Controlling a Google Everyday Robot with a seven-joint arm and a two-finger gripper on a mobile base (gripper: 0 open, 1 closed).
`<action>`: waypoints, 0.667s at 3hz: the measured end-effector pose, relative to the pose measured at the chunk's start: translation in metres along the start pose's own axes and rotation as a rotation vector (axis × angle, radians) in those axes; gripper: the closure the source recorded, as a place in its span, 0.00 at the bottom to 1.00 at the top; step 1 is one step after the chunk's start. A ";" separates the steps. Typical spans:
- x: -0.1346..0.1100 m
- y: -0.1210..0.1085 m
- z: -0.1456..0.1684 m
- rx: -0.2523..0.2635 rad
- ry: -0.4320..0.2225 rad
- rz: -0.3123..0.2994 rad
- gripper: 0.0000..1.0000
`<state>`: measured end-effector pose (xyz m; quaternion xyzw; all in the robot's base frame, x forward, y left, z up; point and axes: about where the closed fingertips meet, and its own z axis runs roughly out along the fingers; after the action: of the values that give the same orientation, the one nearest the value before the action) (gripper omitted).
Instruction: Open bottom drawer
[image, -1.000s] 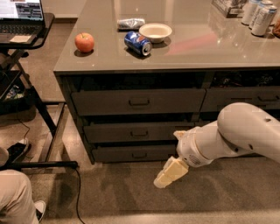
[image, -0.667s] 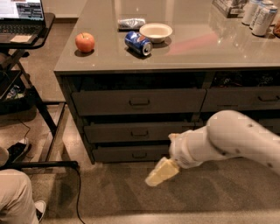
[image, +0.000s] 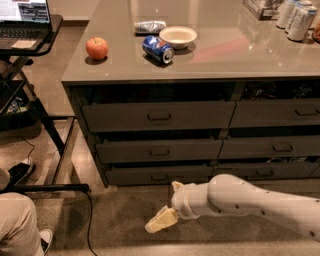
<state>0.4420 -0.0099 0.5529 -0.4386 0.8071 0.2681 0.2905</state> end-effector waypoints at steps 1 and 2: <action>0.012 -0.009 0.023 0.010 -0.041 0.056 0.00; 0.012 -0.009 0.023 0.010 -0.041 0.056 0.00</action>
Offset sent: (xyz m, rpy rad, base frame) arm 0.0076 0.0051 -0.0258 0.0433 0.0132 -0.0524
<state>0.4496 -0.0047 0.5270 -0.4089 0.8143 0.2808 0.3015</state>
